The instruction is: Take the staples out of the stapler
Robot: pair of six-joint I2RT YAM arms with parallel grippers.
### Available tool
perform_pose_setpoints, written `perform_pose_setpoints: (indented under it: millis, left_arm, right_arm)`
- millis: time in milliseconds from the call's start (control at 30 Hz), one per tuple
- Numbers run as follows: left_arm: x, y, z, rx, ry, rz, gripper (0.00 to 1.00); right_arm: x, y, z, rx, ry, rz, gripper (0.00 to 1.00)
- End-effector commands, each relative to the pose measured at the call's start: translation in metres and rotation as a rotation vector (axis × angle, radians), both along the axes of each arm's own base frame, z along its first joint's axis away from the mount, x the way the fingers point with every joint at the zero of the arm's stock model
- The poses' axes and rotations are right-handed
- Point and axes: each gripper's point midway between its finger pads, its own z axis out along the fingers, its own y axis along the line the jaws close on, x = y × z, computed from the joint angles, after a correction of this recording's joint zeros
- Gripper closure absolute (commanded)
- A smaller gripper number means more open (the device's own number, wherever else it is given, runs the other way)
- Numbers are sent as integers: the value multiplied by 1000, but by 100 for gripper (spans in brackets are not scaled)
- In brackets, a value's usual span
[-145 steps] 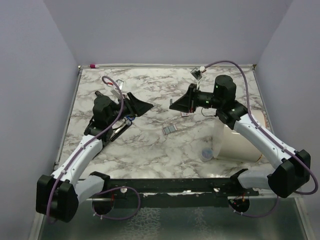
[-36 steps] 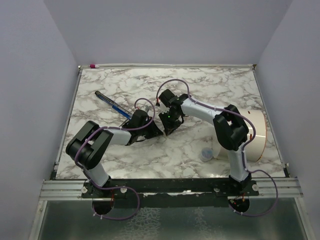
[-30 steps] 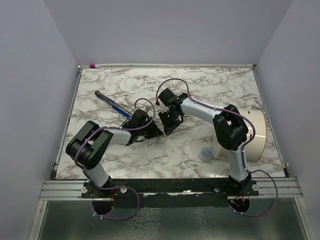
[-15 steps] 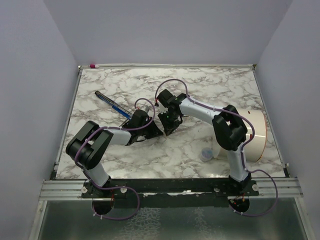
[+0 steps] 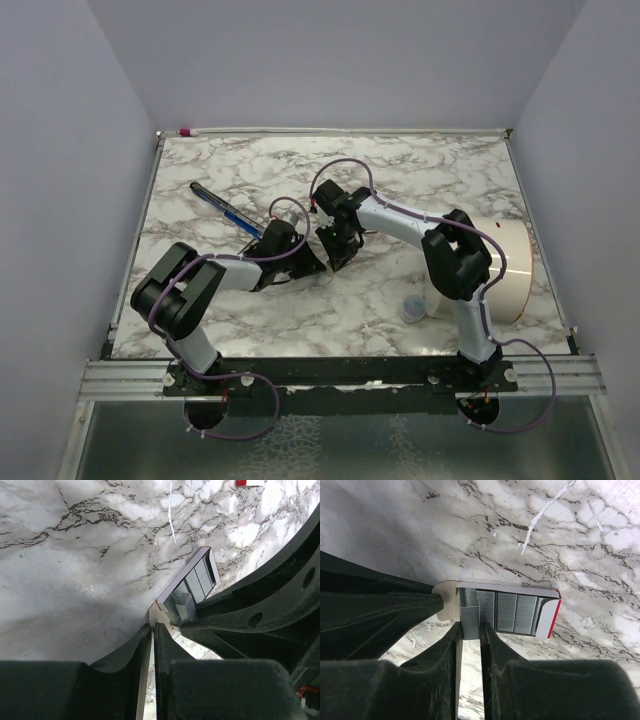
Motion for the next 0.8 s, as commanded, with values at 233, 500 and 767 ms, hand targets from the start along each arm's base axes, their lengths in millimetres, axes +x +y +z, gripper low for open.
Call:
perform_pose_setpoints:
  millis: [233, 500, 767]
  left_arm:
    - [-31, 21, -32, 102, 123, -16, 87]
    - [-31, 21, -31, 104, 121, -16, 87]
    - [-32, 21, -31, 104, 124, -16, 87]
  right_arm:
    - [0, 4, -3, -30, -7, 3, 80]
    - [0, 6, 0, -14, -10, 8, 74]
    - [8, 8, 29, 33, -90, -8, 69]
